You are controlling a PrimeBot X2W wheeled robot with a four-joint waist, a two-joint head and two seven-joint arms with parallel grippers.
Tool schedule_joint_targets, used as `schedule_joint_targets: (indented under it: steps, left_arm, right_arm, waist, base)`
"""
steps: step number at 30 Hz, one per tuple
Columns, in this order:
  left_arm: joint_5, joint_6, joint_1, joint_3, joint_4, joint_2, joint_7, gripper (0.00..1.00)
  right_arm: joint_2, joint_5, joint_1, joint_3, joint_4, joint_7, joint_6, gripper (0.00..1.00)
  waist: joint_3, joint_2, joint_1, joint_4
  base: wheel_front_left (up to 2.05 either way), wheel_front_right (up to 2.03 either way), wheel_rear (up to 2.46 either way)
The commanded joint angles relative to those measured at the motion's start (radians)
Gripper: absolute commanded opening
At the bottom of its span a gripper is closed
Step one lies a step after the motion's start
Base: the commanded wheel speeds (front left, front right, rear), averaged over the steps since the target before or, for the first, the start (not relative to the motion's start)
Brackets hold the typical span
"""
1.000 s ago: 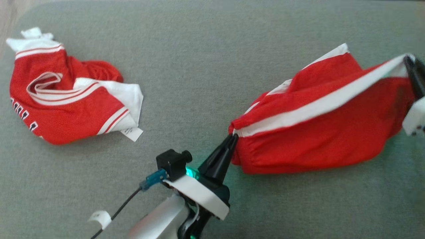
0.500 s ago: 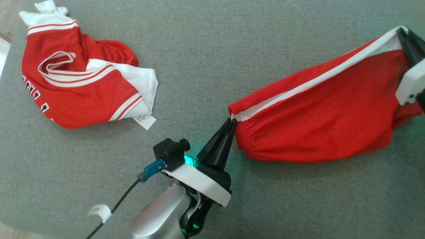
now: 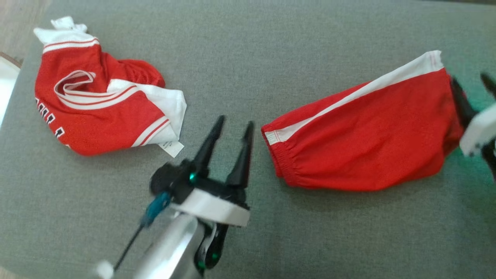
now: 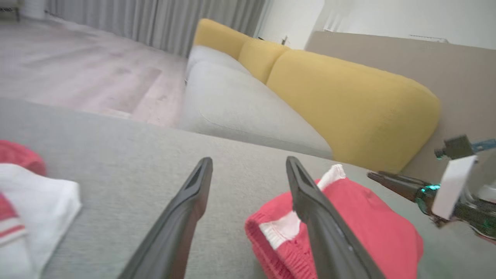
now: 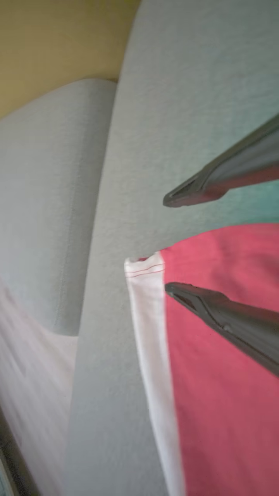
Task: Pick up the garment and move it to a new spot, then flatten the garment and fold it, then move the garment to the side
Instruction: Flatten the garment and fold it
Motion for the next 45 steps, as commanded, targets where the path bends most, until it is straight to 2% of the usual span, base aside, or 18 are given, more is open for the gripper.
schedule_joint_targets:
  steps: [1, 4, 8, 12, 16, 17, 23, 30, 36, 40, 45]
  left_arm:
    - [0.075, 0.045, 0.045, 0.075, -0.08, 0.0, -0.009, 1.0]
    - [0.192, 0.117, 0.108, 0.133, -0.181, 0.0, -0.009, 1.0]
    - [0.316, 0.175, 0.177, 0.155, -0.266, 0.0, -0.009, 1.0]
    - [0.375, 0.199, 0.215, 0.155, -0.311, 0.0, -0.009, 1.0]
    - [0.39, 0.206, 0.232, 0.159, -0.328, 0.0, -0.009, 1.0]
    - [0.39, 0.206, 0.236, 0.16, -0.328, 0.0, -0.009, 1.0]
    - [0.385, 0.213, 0.246, 0.182, -0.332, 0.0, -0.009, 1.0]
    - [0.391, 0.197, 0.26, 0.215, -0.324, 0.0, -0.009, 1.0]
    - [0.397, 0.184, 0.264, 0.231, -0.314, 0.0, -0.009, 1.0]
    - [0.392, 0.178, 0.267, 0.23, -0.303, 0.0, -0.009, 1.0]
    - [0.39, 0.175, 0.275, 0.23, -0.288, 0.0, -0.009, 1.0]
  right_arm:
    - [-0.017, 0.034, 0.039, -0.002, 0.007, -0.004, 0.007, 1.0]
    - [-0.017, 0.075, 0.056, -0.003, 0.045, 0.009, 0.007, 1.0]
    - [-0.018, 0.122, 0.061, 0.003, 0.087, 0.036, 0.007, 1.0]
    - [-0.027, 0.164, 0.065, 0.017, 0.136, 0.087, 0.007, 1.0]
    - [-0.026, 0.211, 0.071, 0.02, 0.183, 0.155, 0.007, 1.0]
    - [-0.027, 0.235, 0.075, 0.027, 0.188, 0.187, 0.007, 0.0]
    - [-0.038, 0.297, 0.069, 0.032, 0.143, 0.208, 0.007, 0.0]
    - [-0.075, 0.304, 0.038, 0.045, 0.08, 0.17, 0.007, 0.0]
    - [-0.145, 0.293, 0.05, 0.032, 0.048, 0.129, 0.007, 0.0]
    - [-0.169, 0.292, 0.066, 0.012, 0.046, 0.106, 0.007, 0.0]
    - [-0.148, 0.319, 0.082, -0.024, -0.001, 0.071, 0.007, 0.0]
  waist:
    - [-0.017, 0.0, 0.0001, 0.005]
    - [-0.025, 0.0, 0.0001, 0.024]
    - [-0.026, 0.0, 0.0001, 0.059]
    - [-0.024, 0.0, 0.0001, 0.098]
    - [-0.023, 0.0, 0.0001, 0.122]
    - [-0.024, 0.0, 0.0001, 0.125]
    - [-0.029, 0.0, 0.0001, 0.088]
    - [-0.062, 0.0, 0.0001, -0.055]
    - [-0.091, 0.0, 0.0001, -0.152]
    - [-0.105, 0.0, 0.0001, -0.181]
    - [-0.124, 0.0, 0.0001, -0.195]
  base:
    - [0.0, 0.0, 0.0]
    - [0.0, 0.0, 0.0]
    - [0.0, 0.0, 0.0]
    - [0.0, 0.0, 0.0]
    - [0.0, 0.0, 0.0]
    - [0.0, 0.0, 0.0]
    - [0.0, 0.0, 0.0]
    - [0.0, 0.0, 0.0]
    - [0.0, 0.0, 0.0]
    - [0.0, 0.0, 0.0]
    - [0.0, 0.0, 0.0]
